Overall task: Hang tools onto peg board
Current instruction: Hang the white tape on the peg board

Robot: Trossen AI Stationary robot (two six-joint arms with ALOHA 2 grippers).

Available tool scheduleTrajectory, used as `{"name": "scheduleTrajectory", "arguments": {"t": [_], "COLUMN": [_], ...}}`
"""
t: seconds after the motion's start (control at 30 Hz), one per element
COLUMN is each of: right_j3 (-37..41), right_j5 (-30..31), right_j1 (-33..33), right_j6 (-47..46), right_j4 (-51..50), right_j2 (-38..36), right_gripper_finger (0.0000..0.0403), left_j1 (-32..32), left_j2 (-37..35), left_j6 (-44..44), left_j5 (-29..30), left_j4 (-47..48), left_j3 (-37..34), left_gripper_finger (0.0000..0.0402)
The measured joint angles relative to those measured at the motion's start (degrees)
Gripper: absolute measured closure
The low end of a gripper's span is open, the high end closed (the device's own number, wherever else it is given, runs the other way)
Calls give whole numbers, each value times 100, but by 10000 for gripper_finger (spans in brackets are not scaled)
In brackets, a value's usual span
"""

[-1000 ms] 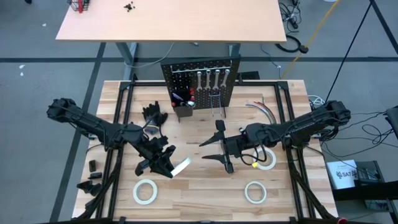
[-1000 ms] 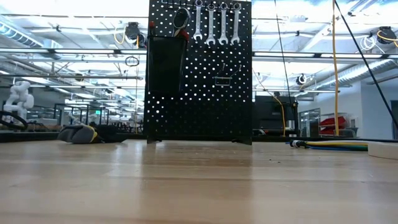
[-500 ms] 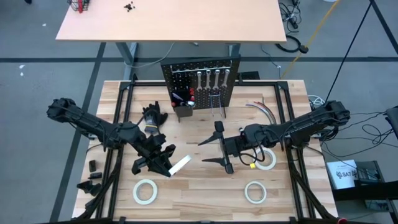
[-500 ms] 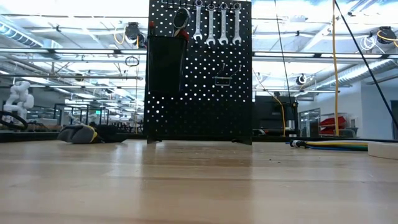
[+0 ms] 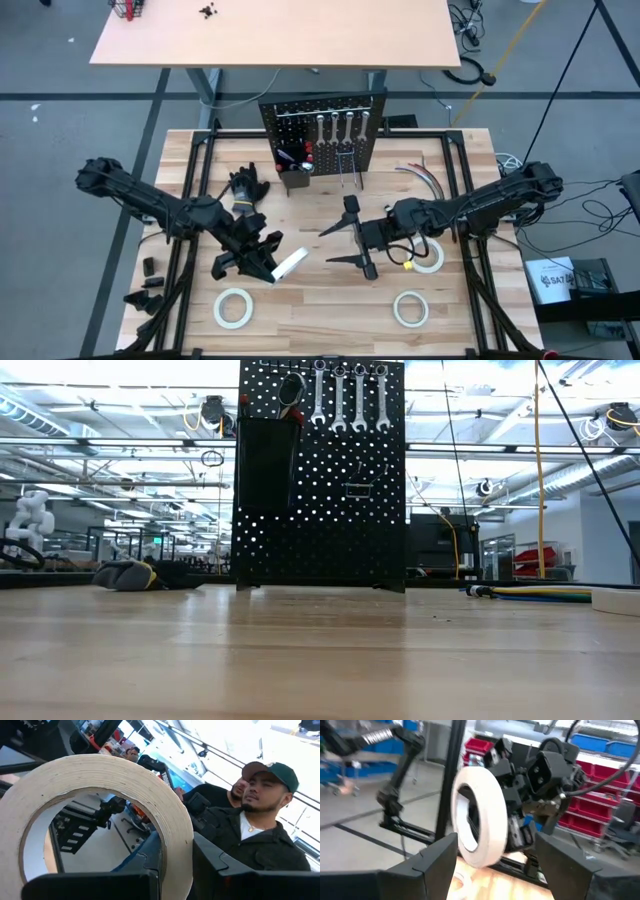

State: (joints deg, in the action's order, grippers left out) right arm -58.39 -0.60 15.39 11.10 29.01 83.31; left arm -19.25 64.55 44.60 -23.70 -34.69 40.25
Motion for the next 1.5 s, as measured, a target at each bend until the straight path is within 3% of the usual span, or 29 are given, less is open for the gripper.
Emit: {"name": "scheduleTrajectory", "arguments": {"t": [0.23, 0.43, 0.57, 0.8, 0.97, 1.3, 1.5], "right_j3": [0, -1, -4, -4, -4, -4, -2], "right_j5": [-149, -860, -880, -946, -1444, -1385, -1406], "right_j1": [-18, -43, -43, -43, -41, -1, 10], "right_j6": [-296, -623, -653, -1205, -1534, -1726, -2228], "right_j4": [165, 462, 675, 1061, 1205, 1315, 1334], "right_j2": [0, 93, 308, 575, 573, 572, 548], "right_gripper_finger": [146, 147, 147, 150, 194, 335, 335], "left_j1": [-7, -7, 0, 5, 48, 254, 284], "left_j2": [287, 667, 1003, 1410, 1413, 1400, 1392], "left_j6": [15, 194, 309, 264, 7, 311, 411], "left_j5": [-125, -209, -328, -636, -629, -479, -503], "left_j4": [-637, -1092, -1601, -1588, -1599, -1646, -1599], "left_j3": [2, 2, 137, 566, 690, 714, 721], "left_gripper_finger": [345, 345, 345, 345, 345, 340, 236]}}
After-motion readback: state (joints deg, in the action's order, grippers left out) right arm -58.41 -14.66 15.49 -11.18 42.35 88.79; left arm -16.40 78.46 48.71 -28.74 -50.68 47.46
